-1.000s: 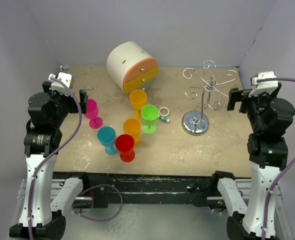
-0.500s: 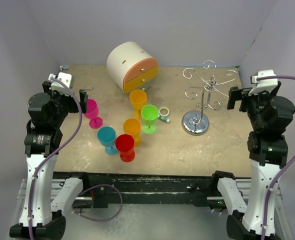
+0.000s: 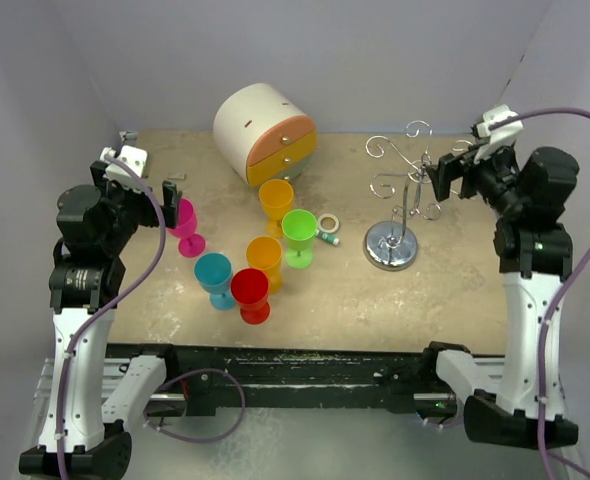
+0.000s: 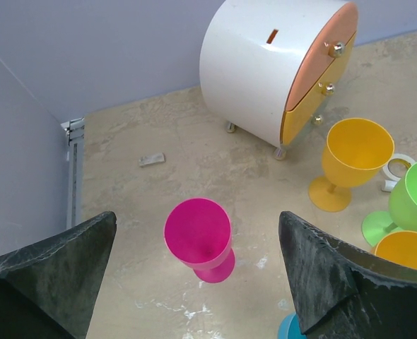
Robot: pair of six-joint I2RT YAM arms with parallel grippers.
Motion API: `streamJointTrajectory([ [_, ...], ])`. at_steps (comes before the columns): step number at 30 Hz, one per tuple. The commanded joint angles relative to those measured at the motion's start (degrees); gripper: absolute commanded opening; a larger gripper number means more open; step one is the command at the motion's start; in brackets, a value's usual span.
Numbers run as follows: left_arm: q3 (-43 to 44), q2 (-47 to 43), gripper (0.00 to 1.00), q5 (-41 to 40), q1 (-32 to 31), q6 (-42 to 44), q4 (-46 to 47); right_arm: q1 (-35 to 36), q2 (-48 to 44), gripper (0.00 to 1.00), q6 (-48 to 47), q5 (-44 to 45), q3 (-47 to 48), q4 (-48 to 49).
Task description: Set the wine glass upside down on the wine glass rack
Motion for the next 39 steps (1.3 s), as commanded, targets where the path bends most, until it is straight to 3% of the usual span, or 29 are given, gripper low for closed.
streamJointTrajectory([
  [1,0.21,0.04,0.99,2.36,0.54,0.26,3.84,2.62,4.44,0.89,1.47,-2.91,2.22,4.12],
  [6,-0.21,0.72,0.99,2.53,0.54,0.29,4.46,4.86,8.5,0.73,2.11,-1.49,2.93,5.33],
  [12,-0.43,1.69,0.99,3.39,0.62,0.37,4.71,5.37,10.42,0.37,2.96,-0.98,1.78,7.88],
  [16,-0.52,2.13,0.99,3.0,0.63,0.72,4.82,5.57,10.59,0.22,2.86,-1.63,1.17,7.85],
  [22,-1.44,3.02,0.99,1.83,0.63,1.79,5.31,5.57,10.77,0.14,2.25,-0.73,0.41,8.21],
  [27,-2.25,4.31,0.99,2.85,0.63,3.09,4.45,5.57,12.54,0.0,-0.78,1.42,2.99,6.4],
  [31,-2.45,5.64,0.99,4.98,0.63,4.09,2.58,5.57,14.23,0.0,-3.31,2.0,5.34,5.72],
  [39,1.91,13.13,0.99,0.86,0.94,4.72,-4.54,5.67,15.83,0.0,-6.18,-1.09,6.13,4.35],
])
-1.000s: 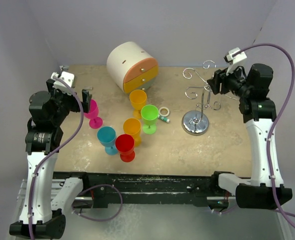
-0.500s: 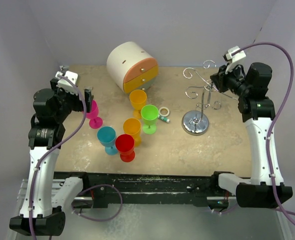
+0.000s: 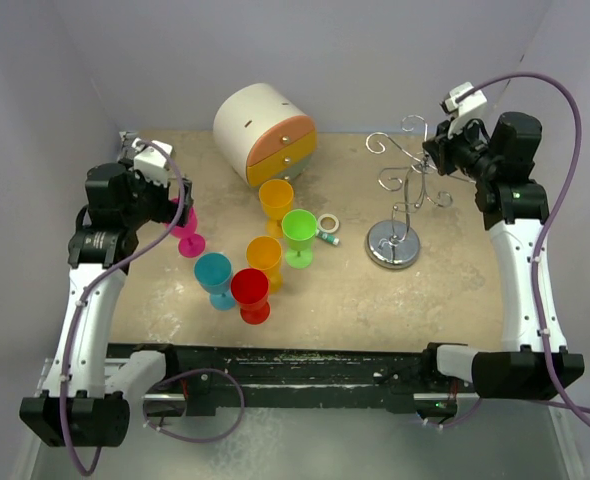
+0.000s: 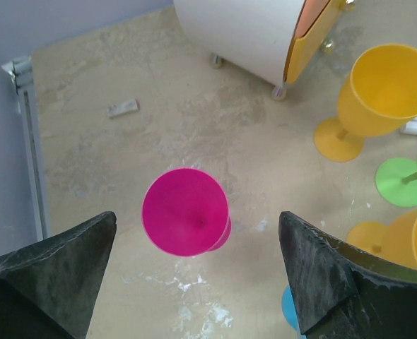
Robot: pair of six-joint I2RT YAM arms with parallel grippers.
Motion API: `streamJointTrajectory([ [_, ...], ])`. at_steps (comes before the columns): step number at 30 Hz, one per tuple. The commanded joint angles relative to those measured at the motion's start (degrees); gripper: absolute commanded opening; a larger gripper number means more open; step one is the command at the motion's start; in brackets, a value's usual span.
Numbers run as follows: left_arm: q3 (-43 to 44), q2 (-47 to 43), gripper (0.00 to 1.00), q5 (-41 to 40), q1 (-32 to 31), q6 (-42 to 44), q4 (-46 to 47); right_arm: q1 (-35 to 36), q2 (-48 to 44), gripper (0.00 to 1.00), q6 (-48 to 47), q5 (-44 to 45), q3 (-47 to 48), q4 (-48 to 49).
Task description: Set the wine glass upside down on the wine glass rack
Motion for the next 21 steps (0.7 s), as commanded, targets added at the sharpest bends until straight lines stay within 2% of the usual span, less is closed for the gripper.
streamJointTrajectory([
  [1,3.45,4.31,1.0,-2.02,1.12,1.32,-3.76,0.17,-0.3,0.0,-3.79,-1.28,1.28,0.47],
  [6,4.07,8.21,0.96,-2.11,4.26,2.01,-4.66,0.48,-1.96,0.0,-6.36,-2.4,-0.91,-1.17],
  [11,5.72,14.02,0.8,-0.17,7.73,4.23,-6.49,0.52,-3.49,0.0,-7.08,-2.3,-3.86,-1.28],
  [21,12.0,26.26,0.51,1.94,7.88,6.87,-10.87,0.52,-4.82,0.03,-6.86,-1.16,-5.93,-1.44],
])
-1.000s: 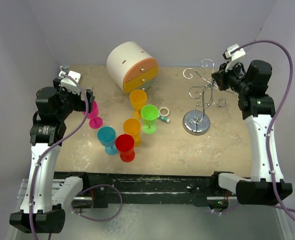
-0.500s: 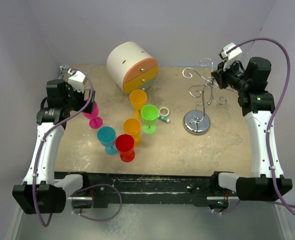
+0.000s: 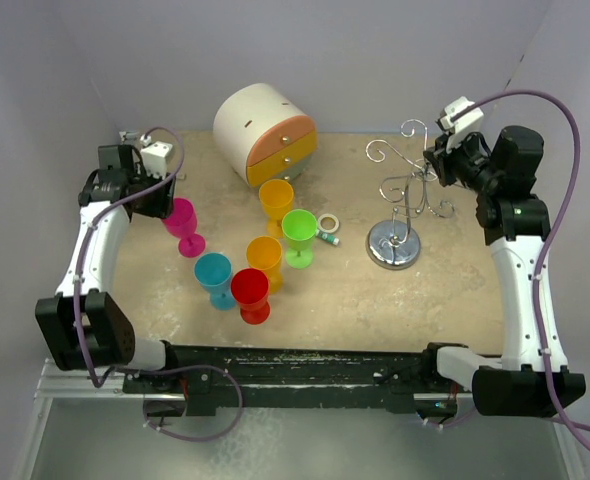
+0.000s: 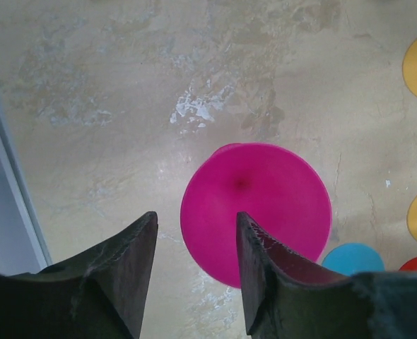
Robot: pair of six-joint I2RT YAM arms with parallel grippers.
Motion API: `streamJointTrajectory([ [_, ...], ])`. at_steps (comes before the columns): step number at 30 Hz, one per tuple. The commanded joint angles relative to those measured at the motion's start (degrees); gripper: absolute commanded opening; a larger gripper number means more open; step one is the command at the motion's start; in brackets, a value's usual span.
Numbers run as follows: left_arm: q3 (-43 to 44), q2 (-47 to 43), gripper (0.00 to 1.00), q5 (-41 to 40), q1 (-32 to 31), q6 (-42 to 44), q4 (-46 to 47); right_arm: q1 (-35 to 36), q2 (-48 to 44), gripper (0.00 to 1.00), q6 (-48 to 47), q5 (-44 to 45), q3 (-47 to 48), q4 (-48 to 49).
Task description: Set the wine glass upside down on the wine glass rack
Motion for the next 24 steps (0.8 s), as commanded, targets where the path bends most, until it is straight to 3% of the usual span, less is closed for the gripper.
streamJointTrajectory([
  [1,5.42,3.87,0.46,2.69,0.08,1.97,-2.16,0.26,-0.01,0.05,-1.13,0.09,-1.23,-2.11],
  [6,6.31,7.12,0.33,2.74,0.07,2.13,-2.16,0.26,-0.61,0.15,-1.24,0.75,-1.29,-2.84],
  [10,7.35,9.52,0.19,2.69,-0.01,2.32,-2.68,0.26,-0.94,0.32,-1.22,0.71,-0.65,-4.18],
  [14,9.96,9.21,0.0,2.98,-0.01,4.26,-5.1,0.26,-1.36,0.71,-0.3,2.84,1.9,-6.65],
  [15,11.12,8.43,0.0,2.84,-0.01,4.89,-5.85,0.26,-1.72,0.87,0.06,3.74,3.03,-7.2],
  [16,12.31,7.45,0.0,2.64,-0.06,5.51,-6.45,0.26,-2.09,0.95,0.48,4.5,4.04,-7.68],
  [21,19.67,0.06,0.0,3.27,-0.01,5.56,-7.84,0.26,-4.66,1.0,2.98,3.63,8.58,-7.91],
  [24,24.49,-3.43,0.0,10.29,-0.1,0.28,-7.25,0.26,-4.78,1.0,6.84,-0.76,10.93,-5.8],
])
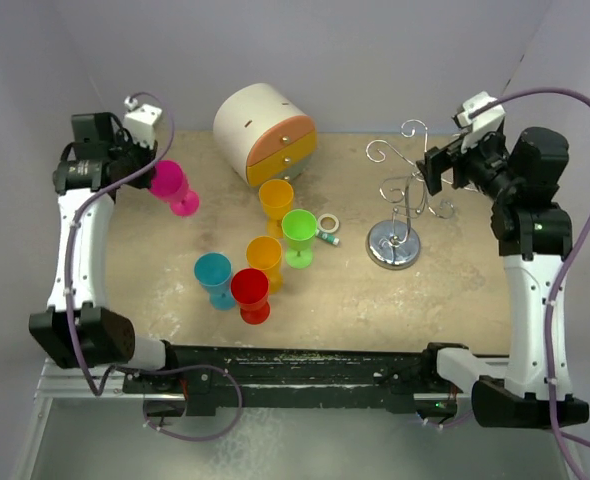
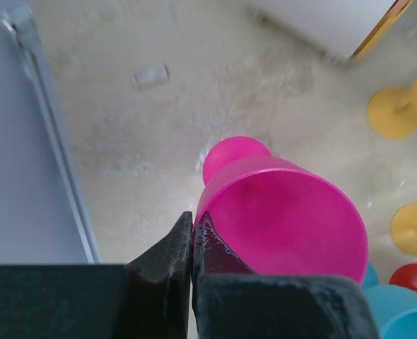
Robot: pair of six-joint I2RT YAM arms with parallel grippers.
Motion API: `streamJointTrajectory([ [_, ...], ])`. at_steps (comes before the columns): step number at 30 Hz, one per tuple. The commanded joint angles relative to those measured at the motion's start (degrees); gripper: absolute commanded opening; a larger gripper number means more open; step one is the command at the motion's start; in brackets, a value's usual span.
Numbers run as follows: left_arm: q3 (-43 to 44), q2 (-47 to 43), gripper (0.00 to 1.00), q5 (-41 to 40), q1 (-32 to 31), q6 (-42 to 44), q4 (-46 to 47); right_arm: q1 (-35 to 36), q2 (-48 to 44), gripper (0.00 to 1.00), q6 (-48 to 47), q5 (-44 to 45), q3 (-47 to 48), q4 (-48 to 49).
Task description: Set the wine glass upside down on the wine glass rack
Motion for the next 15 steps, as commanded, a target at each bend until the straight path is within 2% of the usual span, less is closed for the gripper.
streamJointTrajectory([
  [1,10.23,-8.94,0.0,11.72,-0.17,-6.82,2.06,0.26,-1.89,1.0,7.69,-6.07,5.44,4.15],
  [6,15.8,-9.7,0.0,25.82,-2.82,-20.99,7.37,1.43,1.58,0.93,20.96,-16.29,7.97,12.93],
  [11,17.73,-8.07,0.0,33.56,-5.55,-35.65,16.64,10.02,6.39,0.93,28.22,-16.44,10.96,18.87],
  [15,16.76,-7.3,0.0,35.39,-8.9,-41.93,23.78,15.49,11.06,0.91,32.66,-16.83,11.89,20.98],
])
